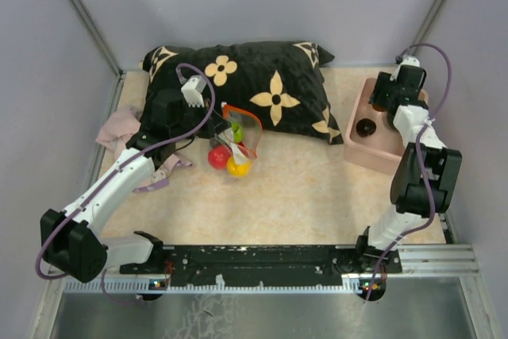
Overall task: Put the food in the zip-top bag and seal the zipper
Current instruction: Pick up the fake fruit from the bin, then place the fake fruit in the zipper food storage bag.
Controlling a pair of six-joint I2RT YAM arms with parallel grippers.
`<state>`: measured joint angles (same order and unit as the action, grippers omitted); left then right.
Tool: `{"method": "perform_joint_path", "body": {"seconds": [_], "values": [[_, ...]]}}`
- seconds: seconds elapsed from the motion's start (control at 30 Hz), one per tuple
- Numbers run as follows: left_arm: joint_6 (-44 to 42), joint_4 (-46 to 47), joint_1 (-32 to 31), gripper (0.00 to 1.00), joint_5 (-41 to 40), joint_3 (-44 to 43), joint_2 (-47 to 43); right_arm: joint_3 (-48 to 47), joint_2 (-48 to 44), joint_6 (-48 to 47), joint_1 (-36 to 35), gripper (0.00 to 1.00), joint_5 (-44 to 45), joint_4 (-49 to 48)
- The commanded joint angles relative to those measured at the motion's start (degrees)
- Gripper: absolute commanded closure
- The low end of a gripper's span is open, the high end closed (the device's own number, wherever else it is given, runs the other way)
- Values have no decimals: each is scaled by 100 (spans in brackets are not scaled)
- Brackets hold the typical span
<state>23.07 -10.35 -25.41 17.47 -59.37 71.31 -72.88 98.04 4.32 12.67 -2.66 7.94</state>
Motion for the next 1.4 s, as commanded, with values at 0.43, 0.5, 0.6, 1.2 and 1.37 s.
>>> {"method": "perform_joint_path", "body": {"seconds": [0.43, 0.5, 0.6, 1.2, 1.37], "values": [[-77, 341, -16, 100, 279, -141, 73, -542, -1793, 345, -1205, 58, -593, 1380], [-97, 340, -9, 100, 335, -174, 83, -647, -1911, 317, -1396, 58, -676, 1514], [-98, 340, -14, 100, 421, -201, 81, -745, -2054, 351, -1654, 58, -944, 1610], [-164, 265, -19, 100, 895, -270, 1, -1017, -1756, 300, -3737, 57, -2386, 892], [-162, 243, -24, 100, 974, -225, 6, -977, -1452, 334, -4216, 57, -2659, 693]]}}
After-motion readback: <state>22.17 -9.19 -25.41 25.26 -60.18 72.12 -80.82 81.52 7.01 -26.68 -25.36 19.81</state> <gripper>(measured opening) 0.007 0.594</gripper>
